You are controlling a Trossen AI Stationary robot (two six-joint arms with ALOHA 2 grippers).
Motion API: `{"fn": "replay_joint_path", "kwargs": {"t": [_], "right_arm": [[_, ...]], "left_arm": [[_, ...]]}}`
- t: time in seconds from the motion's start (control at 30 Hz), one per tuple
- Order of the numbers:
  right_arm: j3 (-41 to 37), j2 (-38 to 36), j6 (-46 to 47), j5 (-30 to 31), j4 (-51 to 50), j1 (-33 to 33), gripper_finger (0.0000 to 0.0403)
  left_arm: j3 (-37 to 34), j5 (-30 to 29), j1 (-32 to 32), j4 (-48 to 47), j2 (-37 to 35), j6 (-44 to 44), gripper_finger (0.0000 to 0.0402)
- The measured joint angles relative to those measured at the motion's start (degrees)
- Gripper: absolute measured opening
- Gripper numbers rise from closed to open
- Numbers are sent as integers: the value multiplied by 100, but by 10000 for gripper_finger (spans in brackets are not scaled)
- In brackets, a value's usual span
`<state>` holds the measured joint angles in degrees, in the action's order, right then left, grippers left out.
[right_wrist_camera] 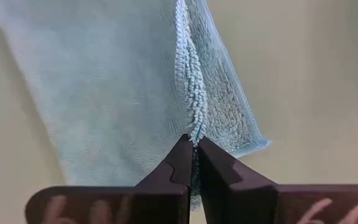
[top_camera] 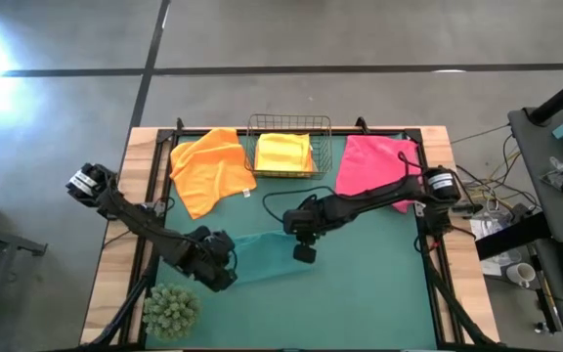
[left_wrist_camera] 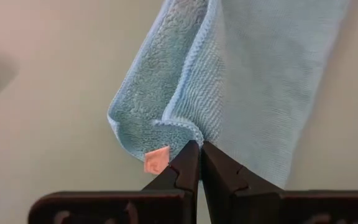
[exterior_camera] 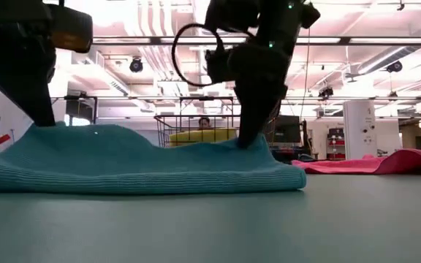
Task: Fold microfiber towels
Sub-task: Fold the green microfiber cloth
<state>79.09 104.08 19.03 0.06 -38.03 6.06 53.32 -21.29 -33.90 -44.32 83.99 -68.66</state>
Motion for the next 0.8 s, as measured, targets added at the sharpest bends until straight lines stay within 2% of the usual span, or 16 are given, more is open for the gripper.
{"fn": "replay_joint_path", "kwargs": {"t": [0.23,0.33,0.6,0.8], "right_arm": [[-2,172,27,4,148,-22,15],[-2,180,28,2,150,-21,30],[-2,54,47,148,118,-78,93],[-2,-411,50,145,-173,-145,106]], "left_arm": [[0,15,32,-102,-2,0,1],[-4,19,32,-248,-2,2,15],[-7,26,32,-350,-9,181,117],[126,608,95,-425,-129,559,180]]}}
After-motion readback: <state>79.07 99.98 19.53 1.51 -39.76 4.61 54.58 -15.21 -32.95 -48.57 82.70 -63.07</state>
